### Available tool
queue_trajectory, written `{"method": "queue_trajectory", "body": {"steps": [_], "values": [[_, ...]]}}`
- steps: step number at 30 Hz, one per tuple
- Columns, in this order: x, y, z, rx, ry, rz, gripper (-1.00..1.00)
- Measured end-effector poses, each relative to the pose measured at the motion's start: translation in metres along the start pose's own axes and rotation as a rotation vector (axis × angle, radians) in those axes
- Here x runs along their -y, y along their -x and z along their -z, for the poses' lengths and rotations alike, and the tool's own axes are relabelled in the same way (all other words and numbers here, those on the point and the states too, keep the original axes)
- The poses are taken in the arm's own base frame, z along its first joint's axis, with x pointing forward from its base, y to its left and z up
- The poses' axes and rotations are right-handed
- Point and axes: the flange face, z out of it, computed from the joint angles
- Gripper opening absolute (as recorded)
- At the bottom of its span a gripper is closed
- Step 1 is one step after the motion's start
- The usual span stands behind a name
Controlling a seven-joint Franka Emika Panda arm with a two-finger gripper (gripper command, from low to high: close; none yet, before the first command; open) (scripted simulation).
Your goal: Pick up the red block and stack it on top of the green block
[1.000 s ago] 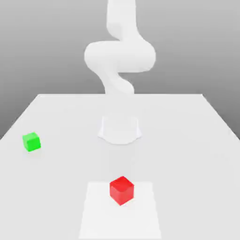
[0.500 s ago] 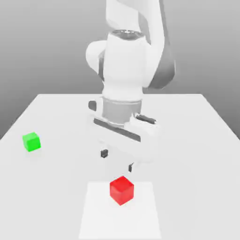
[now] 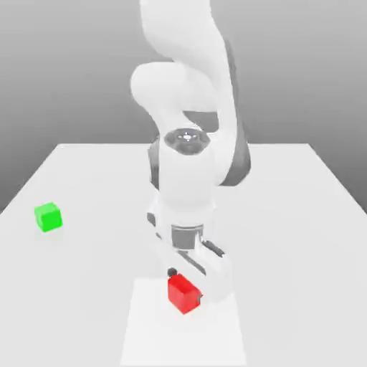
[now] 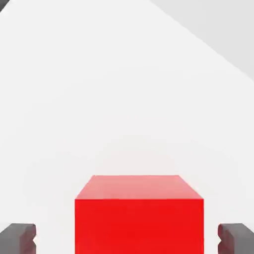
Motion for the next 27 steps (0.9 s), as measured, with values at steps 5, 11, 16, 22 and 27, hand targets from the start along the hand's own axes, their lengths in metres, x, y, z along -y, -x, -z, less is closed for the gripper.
{"method": "queue_trajectory", "body": {"steps": [5,11,16,22,27], "values": [[-0.001,0.0,-0.003,0.0,-0.001,0.001,-1.0],[0.005,0.001,0.024,0.001,-0.009,-0.004,-1.0],[0.004,0.002,0.048,0.0,-0.008,0.0,-1.0],[0.002,-0.048,0.066,-0.008,0.002,-0.075,-1.0],[-0.015,-0.154,0.075,-0.021,0.007,-0.207,-1.0]]}}
